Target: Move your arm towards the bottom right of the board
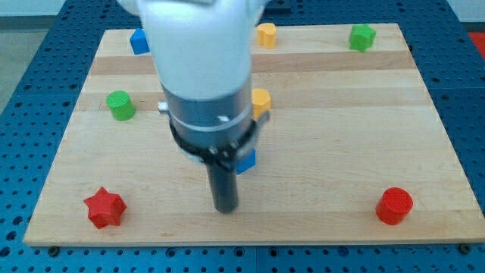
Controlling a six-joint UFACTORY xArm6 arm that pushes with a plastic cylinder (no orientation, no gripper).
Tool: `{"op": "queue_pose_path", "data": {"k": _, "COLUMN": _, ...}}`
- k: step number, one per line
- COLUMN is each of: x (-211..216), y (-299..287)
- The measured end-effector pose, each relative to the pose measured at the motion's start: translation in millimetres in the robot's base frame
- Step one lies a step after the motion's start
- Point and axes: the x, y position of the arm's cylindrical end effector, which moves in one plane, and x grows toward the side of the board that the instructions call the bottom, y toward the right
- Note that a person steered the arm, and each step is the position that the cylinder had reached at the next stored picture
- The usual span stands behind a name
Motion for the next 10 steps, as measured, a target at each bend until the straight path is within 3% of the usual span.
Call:
{"op": "queue_pose_path", "data": {"k": 1, "x": 26, "y": 40}}
{"op": "queue_pose_path", "data": {"k": 3, "x": 26, "y": 123}}
{"op": "queue_pose_path", "data": {"k": 7, "x": 27, "y": 153}}
{"op": "queue_pose_path", "data": {"k": 8, "x": 26, "y": 172}}
{"op": "queue_pose_path", "data": {"k": 9, "x": 26, "y": 235}}
{"op": "queue_pose_path", "data": {"k": 10, "x": 26, "y": 235}}
